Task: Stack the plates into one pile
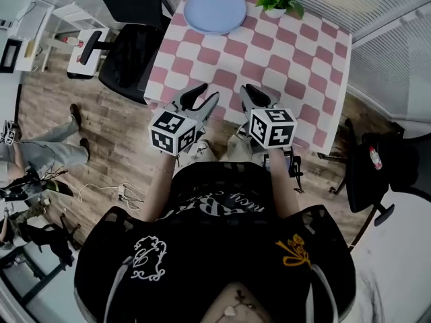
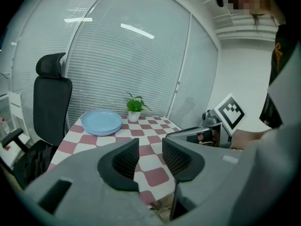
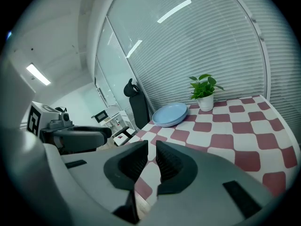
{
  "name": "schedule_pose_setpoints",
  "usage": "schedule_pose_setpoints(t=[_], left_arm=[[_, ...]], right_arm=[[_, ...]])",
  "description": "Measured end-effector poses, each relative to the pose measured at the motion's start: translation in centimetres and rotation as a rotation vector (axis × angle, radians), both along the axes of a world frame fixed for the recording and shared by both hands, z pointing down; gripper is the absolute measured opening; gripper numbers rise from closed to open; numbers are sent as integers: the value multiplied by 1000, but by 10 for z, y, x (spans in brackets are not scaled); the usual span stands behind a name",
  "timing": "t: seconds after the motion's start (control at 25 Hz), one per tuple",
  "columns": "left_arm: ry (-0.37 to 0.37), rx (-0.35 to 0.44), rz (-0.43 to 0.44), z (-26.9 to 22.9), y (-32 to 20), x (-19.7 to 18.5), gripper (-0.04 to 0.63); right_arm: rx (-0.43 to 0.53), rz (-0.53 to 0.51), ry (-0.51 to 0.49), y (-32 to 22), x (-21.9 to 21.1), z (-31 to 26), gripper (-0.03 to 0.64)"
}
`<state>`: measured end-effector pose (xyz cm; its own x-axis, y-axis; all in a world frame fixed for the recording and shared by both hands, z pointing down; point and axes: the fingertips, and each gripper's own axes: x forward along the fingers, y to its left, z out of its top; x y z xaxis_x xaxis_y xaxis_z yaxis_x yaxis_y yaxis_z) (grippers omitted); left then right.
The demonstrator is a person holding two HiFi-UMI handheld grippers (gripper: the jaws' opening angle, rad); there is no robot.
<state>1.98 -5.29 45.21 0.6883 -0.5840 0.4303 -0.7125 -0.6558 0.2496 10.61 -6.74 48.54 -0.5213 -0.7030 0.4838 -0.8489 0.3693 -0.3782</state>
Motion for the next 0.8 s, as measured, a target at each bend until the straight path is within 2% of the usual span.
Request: schedule_pose_setpoints(t=[0.52,0.8], left_arm=[[38,38,143,0,54,-76,164],[70,48,176,2,86,-115,153]], right_arm=[[9,114,5,68,-87,-8,49],[18,145,42,100,-125,-7,48]])
